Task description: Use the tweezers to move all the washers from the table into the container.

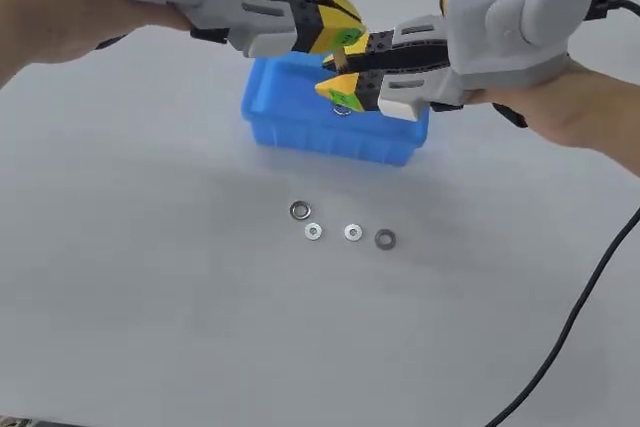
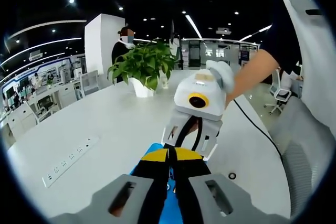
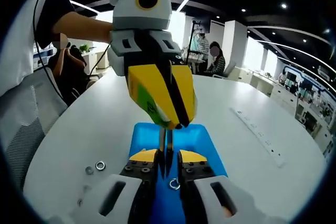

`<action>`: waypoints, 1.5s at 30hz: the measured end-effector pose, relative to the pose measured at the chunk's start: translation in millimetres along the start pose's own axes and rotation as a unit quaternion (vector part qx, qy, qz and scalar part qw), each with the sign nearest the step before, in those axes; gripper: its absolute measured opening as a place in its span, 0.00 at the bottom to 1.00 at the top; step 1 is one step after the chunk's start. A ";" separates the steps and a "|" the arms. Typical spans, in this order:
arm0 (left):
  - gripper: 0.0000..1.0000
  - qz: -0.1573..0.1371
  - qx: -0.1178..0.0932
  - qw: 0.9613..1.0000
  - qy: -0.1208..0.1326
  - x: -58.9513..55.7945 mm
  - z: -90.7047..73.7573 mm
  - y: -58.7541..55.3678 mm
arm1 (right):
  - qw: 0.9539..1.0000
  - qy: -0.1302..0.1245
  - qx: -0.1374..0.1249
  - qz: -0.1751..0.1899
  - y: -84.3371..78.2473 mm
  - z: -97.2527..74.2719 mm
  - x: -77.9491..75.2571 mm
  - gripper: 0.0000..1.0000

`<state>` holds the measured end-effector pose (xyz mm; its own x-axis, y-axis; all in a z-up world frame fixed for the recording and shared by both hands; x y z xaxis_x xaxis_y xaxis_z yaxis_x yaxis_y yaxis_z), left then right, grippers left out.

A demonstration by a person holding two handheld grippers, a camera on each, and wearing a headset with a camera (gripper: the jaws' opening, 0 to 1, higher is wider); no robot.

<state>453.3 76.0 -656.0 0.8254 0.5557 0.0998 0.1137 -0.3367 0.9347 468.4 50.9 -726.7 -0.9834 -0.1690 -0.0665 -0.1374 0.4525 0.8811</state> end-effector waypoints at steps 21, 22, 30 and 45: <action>0.05 0.039 0.034 0.999 0.012 9.8 -8.6 -1.0 | 0.999 -0.026 0.000 0.040 3.2 -26.5 7.0 0.29; 0.05 0.041 0.036 0.998 0.012 10.1 -9.7 -0.8 | 0.999 -0.029 0.001 0.043 2.8 -30.3 7.9 0.30; 0.05 0.050 0.051 0.997 0.011 5.5 -25.5 2.1 | 0.996 -0.052 -0.023 0.069 2.2 -49.7 14.7 0.46; 0.05 0.072 0.074 0.995 0.004 -24.0 -57.0 11.7 | 0.992 -0.100 -0.011 0.077 -1.2 -90.3 46.1 0.73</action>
Point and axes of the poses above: the centre of the closed fingertips' face, and the gripper's own axes: z roughly forward along the fingers, x roughly to its left, y roughly out of its top, the point moved 4 cm from there along -z, roughly backward along the fingers, and after that the axes turned 8 degrees about y, right-handed, at the moved point
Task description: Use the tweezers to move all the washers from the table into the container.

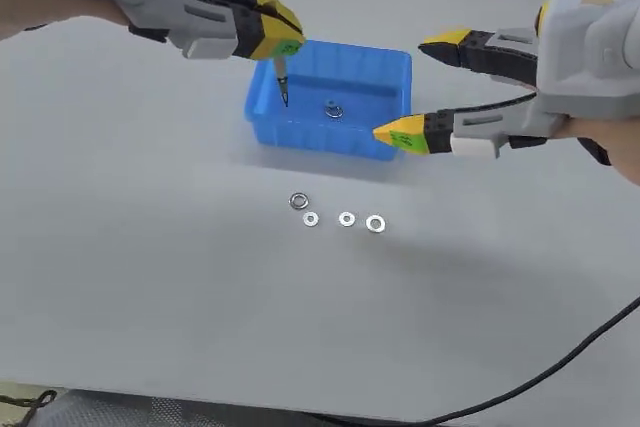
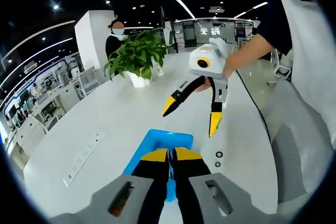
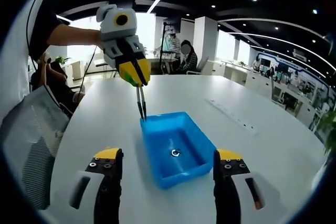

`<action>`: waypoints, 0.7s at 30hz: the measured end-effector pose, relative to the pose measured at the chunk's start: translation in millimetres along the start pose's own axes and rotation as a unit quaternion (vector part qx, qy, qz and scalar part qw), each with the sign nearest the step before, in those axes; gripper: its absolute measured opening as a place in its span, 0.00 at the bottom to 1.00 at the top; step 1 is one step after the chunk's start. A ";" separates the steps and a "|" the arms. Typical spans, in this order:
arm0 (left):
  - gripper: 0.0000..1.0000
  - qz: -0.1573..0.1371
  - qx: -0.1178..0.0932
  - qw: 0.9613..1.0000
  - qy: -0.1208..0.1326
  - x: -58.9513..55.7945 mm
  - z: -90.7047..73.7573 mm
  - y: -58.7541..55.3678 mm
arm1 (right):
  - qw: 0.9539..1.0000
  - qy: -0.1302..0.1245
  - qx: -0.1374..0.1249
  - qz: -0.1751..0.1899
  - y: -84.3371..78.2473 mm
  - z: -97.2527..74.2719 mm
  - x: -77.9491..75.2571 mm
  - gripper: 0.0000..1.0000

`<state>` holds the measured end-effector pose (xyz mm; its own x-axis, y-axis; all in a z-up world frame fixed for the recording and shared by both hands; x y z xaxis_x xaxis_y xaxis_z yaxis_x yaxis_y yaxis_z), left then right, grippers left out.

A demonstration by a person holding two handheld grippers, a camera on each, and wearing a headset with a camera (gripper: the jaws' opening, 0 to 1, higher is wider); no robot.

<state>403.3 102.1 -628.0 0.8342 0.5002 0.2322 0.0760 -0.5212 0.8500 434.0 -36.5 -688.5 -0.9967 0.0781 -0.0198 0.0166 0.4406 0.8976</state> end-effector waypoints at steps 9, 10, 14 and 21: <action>0.05 -0.006 -0.002 1.000 -0.006 -30.6 -12.1 1.1 | 1.000 0.013 0.024 0.011 -14.2 -17.5 38.6 0.83; 0.05 -0.007 -0.002 1.000 -0.007 -33.5 -12.7 0.2 | 0.999 0.017 0.026 0.012 -14.9 -18.2 42.4 0.85; 0.05 -0.014 0.001 1.000 -0.010 -46.9 -14.3 -6.7 | 0.999 0.027 0.042 0.013 -19.9 -22.7 57.9 0.88; 0.06 -0.022 0.008 1.000 -0.011 -63.3 -14.3 -16.7 | 0.998 0.033 0.056 0.013 -26.4 -30.2 74.9 0.88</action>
Point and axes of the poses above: the centre of the closed fingertips' face, and the gripper's own axes: z roughly forward along the fingers, x roughly to its left, y roughly out of its top, the point moved 4 cm from there along -z, roughly backward along the fingers, and after that the axes turned 8 degrees about y, right-handed, at the moved point
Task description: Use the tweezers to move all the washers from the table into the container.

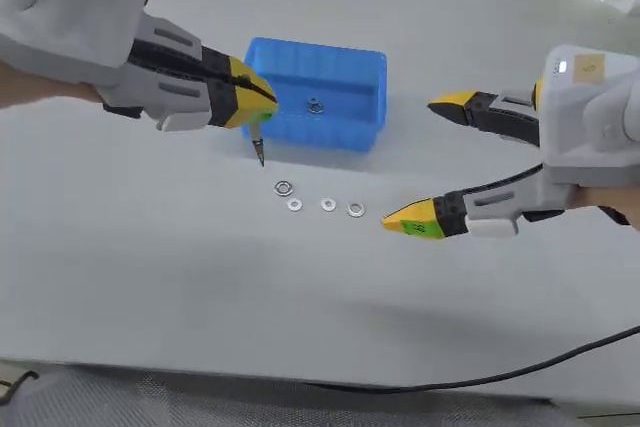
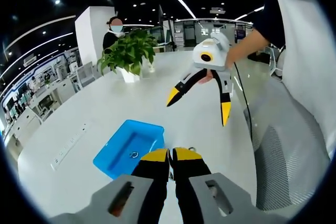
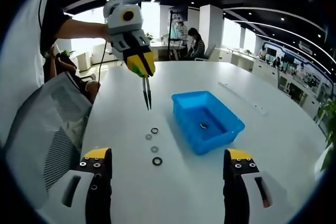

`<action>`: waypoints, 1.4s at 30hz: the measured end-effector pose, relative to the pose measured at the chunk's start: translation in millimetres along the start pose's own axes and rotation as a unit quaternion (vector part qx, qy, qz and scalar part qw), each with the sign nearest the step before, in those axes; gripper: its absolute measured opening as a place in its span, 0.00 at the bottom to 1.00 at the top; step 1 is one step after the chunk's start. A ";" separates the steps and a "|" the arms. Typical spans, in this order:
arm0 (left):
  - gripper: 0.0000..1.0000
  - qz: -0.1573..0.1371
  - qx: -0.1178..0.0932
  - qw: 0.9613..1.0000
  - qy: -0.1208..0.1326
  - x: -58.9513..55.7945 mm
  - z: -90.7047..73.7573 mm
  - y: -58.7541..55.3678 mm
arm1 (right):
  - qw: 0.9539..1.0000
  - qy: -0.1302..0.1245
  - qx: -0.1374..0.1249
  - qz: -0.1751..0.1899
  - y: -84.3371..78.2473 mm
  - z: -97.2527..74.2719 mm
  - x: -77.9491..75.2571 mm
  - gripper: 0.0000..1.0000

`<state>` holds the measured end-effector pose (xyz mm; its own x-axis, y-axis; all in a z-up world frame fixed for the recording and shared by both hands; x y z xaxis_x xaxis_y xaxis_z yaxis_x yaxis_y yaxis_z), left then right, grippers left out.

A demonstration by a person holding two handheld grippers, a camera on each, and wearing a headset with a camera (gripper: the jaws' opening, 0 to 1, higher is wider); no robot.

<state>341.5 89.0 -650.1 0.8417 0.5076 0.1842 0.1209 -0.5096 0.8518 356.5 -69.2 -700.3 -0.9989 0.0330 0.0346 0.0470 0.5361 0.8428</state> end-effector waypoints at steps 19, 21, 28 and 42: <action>0.06 -0.004 -0.007 1.000 0.004 -9.4 19.1 -18.7 | 0.999 0.035 0.003 0.015 -12.5 11.1 26.4 1.00; 0.06 -0.002 -0.009 1.000 0.002 -9.7 21.1 -18.5 | 0.999 0.039 0.000 0.018 -12.8 14.5 26.7 1.00; 0.06 -0.003 -0.010 1.000 -0.012 -14.4 26.7 -22.2 | 0.998 0.047 0.007 0.029 -20.2 20.8 27.2 1.00; 0.06 -0.006 -0.011 1.000 -0.013 -14.5 32.5 -26.4 | 0.996 0.063 0.016 0.055 -35.1 22.9 39.0 0.98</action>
Point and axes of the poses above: the centre of the closed fingertips' face, and the gripper's own axes: z roughly forward along the fingers, x roughly to its left, y roughly out of its top, the point moved 4 cm from there along -z, roughly backward along the fingers, and after that the axes turned 8 degrees about y, right-handed, at the moved point
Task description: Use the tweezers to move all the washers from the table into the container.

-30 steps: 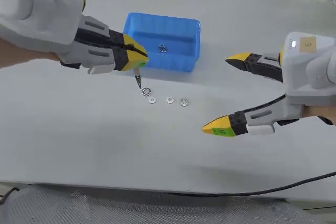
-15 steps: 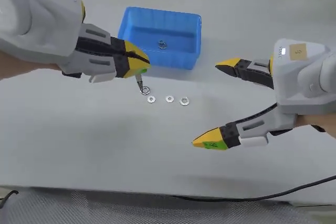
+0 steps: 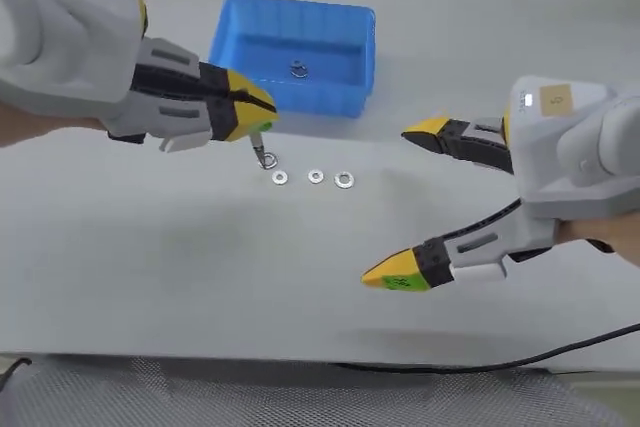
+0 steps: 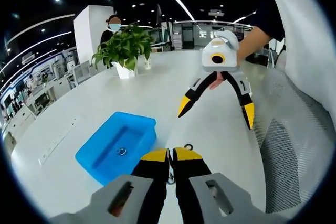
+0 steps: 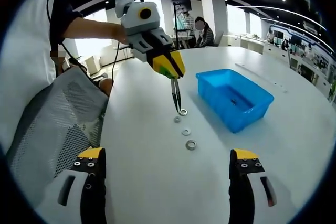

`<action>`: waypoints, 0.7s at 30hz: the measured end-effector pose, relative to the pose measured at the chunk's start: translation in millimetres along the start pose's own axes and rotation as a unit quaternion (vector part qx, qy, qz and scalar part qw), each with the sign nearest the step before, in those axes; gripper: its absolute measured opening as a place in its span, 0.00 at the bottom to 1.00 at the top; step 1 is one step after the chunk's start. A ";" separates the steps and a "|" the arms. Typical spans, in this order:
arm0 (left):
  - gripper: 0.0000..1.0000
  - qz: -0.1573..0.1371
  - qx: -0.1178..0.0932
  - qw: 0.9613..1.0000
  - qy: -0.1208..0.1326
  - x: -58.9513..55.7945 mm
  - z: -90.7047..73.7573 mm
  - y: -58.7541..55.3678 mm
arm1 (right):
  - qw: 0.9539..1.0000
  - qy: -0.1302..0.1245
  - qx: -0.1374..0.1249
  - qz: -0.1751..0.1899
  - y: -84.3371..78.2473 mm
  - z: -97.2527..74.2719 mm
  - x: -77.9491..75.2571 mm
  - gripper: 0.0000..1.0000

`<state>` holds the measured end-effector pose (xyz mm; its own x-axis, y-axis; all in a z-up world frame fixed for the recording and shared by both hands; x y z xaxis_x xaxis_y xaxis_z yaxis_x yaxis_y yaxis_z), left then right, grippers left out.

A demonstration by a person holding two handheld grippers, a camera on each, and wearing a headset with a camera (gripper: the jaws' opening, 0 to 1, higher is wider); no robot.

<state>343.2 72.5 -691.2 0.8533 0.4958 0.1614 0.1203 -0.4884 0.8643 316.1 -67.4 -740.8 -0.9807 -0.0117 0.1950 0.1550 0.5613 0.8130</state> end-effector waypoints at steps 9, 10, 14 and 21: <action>0.06 0.002 0.004 1.000 -0.005 -1.6 1.6 -1.1 | 1.000 -0.002 0.002 0.003 -1.7 -1.2 -0.8 0.98; 0.06 0.003 0.002 1.000 -0.005 -2.0 1.6 -0.5 | 1.000 -0.002 0.002 0.003 -1.6 -1.2 -0.7 0.98; 0.06 0.010 0.005 1.000 -0.002 -2.5 2.4 -1.8 | 1.000 -0.001 0.001 0.003 0.0 -0.5 0.3 0.97; 0.06 0.012 0.002 1.000 -0.004 -3.4 3.8 0.4 | 1.000 0.006 0.002 0.001 1.2 2.4 3.2 0.97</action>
<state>342.2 67.8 -693.2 0.8598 0.4788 0.1777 0.1021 -0.5020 0.8588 312.9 -64.8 -740.6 -0.9789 -0.0195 0.2034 0.1570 0.5653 0.8098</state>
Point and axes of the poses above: the centre of the closed fingertips' face, and the gripper's own axes: z roughly forward along the fingers, x roughly to its left, y roughly out of its top, the point moved 4 cm from there along -z, roughly backward along the fingers, and after that the axes turned 8 degrees about y, right-handed, at the moved point
